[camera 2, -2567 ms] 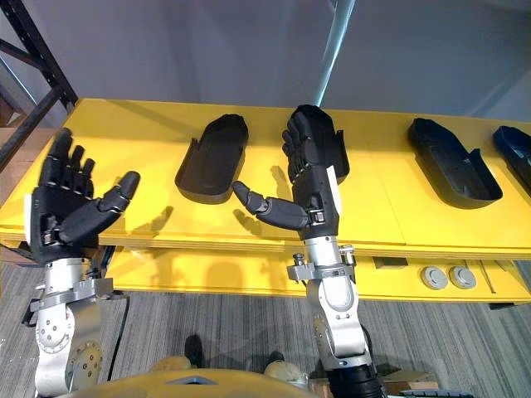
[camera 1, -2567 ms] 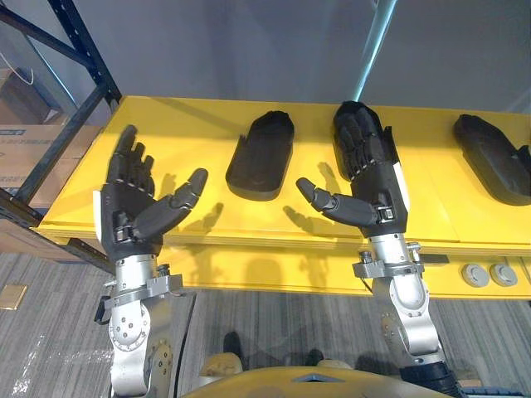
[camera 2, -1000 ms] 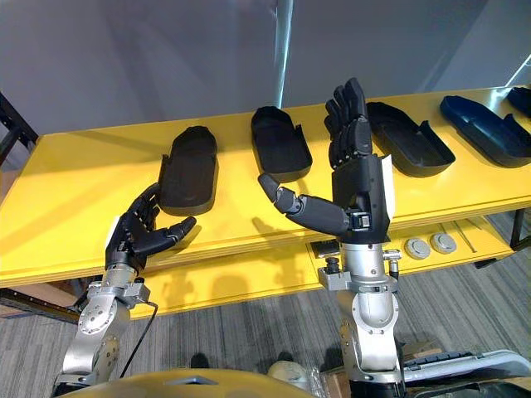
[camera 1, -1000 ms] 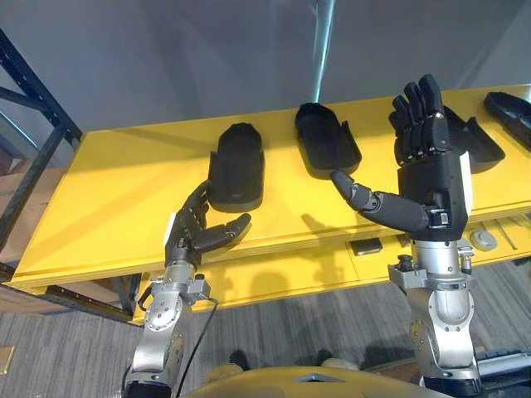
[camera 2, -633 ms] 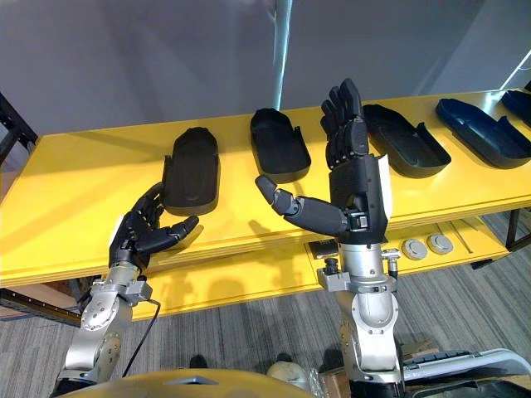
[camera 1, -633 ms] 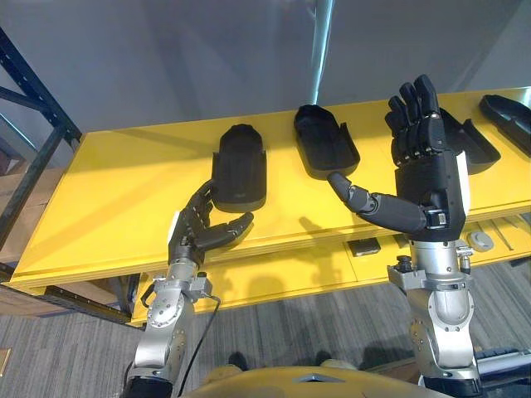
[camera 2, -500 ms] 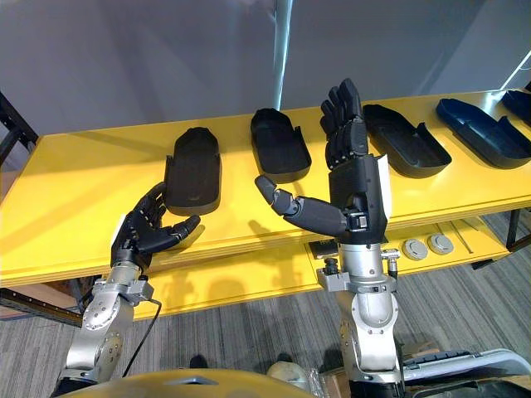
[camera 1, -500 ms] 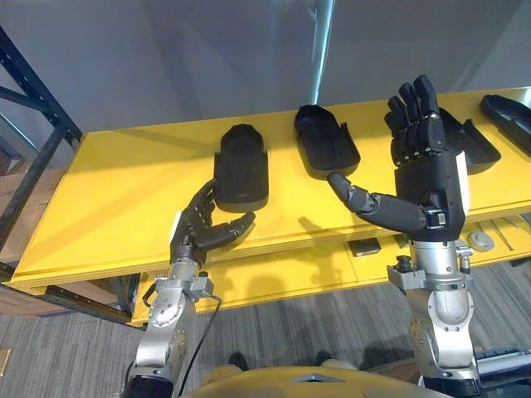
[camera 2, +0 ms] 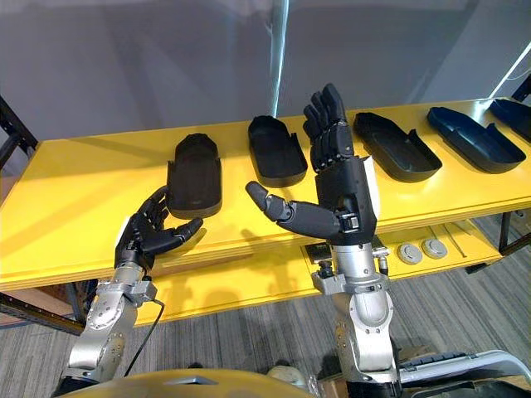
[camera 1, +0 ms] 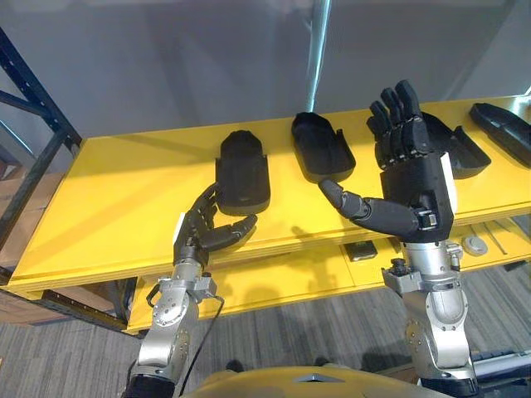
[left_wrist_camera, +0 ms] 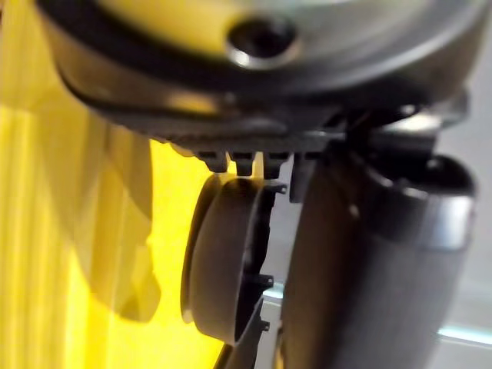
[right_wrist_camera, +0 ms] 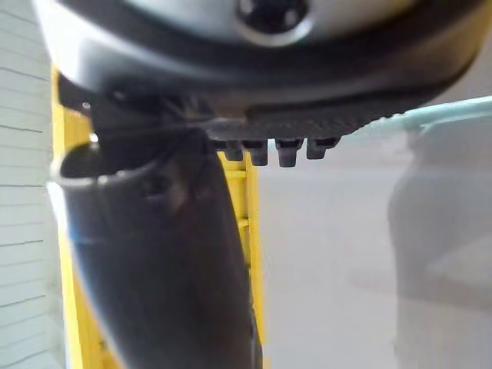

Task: Walk over and take three plastic housings, then place them on the shelf

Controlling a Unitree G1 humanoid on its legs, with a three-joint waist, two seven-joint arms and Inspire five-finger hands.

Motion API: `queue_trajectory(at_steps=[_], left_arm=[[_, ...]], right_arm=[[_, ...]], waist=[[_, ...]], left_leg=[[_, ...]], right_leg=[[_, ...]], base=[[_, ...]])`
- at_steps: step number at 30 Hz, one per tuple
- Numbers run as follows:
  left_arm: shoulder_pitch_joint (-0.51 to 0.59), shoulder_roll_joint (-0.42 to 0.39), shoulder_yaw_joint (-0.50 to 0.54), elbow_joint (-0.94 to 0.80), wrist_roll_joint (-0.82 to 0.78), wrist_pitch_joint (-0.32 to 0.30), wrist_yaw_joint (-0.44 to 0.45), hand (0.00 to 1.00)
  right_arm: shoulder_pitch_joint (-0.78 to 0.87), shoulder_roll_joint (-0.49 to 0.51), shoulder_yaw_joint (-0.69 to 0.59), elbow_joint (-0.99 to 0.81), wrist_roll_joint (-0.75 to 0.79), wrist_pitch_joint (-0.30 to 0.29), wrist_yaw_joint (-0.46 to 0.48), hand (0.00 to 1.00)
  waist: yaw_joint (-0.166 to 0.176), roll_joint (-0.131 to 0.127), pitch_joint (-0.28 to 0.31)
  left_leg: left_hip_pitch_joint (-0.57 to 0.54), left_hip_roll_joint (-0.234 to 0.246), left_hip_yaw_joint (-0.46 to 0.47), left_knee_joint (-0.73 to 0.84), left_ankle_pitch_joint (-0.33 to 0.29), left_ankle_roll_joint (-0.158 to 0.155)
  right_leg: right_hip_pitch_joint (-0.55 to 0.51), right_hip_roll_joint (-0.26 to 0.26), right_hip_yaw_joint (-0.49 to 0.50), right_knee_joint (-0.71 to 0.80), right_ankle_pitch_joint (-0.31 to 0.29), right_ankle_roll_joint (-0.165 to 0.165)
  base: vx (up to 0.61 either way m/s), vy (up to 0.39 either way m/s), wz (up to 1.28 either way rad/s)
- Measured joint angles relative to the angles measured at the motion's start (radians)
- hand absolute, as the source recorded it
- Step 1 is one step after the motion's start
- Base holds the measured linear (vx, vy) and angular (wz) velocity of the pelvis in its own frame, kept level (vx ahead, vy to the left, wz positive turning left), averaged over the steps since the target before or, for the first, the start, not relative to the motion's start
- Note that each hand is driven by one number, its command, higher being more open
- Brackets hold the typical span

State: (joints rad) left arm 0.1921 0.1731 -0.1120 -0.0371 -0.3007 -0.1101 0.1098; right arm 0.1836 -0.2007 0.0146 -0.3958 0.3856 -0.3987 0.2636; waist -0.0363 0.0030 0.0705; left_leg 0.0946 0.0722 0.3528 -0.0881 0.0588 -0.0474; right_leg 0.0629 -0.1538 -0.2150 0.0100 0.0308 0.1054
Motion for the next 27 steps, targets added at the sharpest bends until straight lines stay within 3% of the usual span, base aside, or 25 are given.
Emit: queue_trajectory(at_steps=[6, 9, 14, 20, 27], left_arm=[[0.014, -0.018, 0.053, -0.021, 0.036, -0.007, 0.057, 1.00], [0.040, -0.021, 0.106, -0.092, 0.036, -0.029, 0.076, 1.00], [0.094, -0.033, 0.186, -0.203, 0.029, -0.120, 0.083, 1.00], [0.125, -0.059, 0.214, -0.302, -0.110, -0.254, 0.060, 1.00], [0.134, -0.085, 0.236, -0.340, -0.371, -0.259, -0.043, 1.00]], right_arm=[[0.037, -0.075, 0.034, 0.020, 0.177, 0.181, 0.262, 1.00], [0.041, -0.107, 0.039, 0.050, 0.192, 0.233, 0.312, 1.00], [0.057, -0.114, 0.030, 0.053, 0.235, 0.280, 0.355, 1.00], [0.125, -0.120, 0.017, 0.056, 0.269, 0.358, 0.469, 1.00], [0.116, -0.120, 0.059, 0.118, 0.267, 0.374, 0.481, 1.00]], waist=[[0.000, -0.003, 0.000], [0.005, -0.007, 0.003], [0.008, -0.011, 0.007], [0.007, -0.022, 0.025], [0.010, -0.027, 0.043]], left_leg=[[-0.003, -0.001, -0.023, 0.000, 0.002, 0.001], [-0.014, -0.001, -0.041, 0.000, 0.005, 0.000], [-0.018, -0.003, -0.054, 0.000, 0.006, 0.000], [-0.022, -0.007, -0.060, 0.000, 0.002, -0.004], [-0.024, -0.008, -0.079, 0.000, 0.011, 0.005]], right_leg=[[0.014, 0.000, -0.028, -0.010, 0.000, 0.000], [0.015, 0.000, -0.041, -0.013, -0.001, -0.002], [0.017, 0.000, -0.054, -0.013, -0.003, -0.003], [0.019, -0.001, -0.059, -0.013, -0.007, -0.005], [0.026, -0.001, -0.083, -0.013, -0.007, -0.005]], base=[[0.00, -0.001, 0.08], [0.01, 0.001, 0.19], [0.02, 0.000, 0.09], [0.00, 0.001, 0.01], [0.01, -0.001, 0.07]])
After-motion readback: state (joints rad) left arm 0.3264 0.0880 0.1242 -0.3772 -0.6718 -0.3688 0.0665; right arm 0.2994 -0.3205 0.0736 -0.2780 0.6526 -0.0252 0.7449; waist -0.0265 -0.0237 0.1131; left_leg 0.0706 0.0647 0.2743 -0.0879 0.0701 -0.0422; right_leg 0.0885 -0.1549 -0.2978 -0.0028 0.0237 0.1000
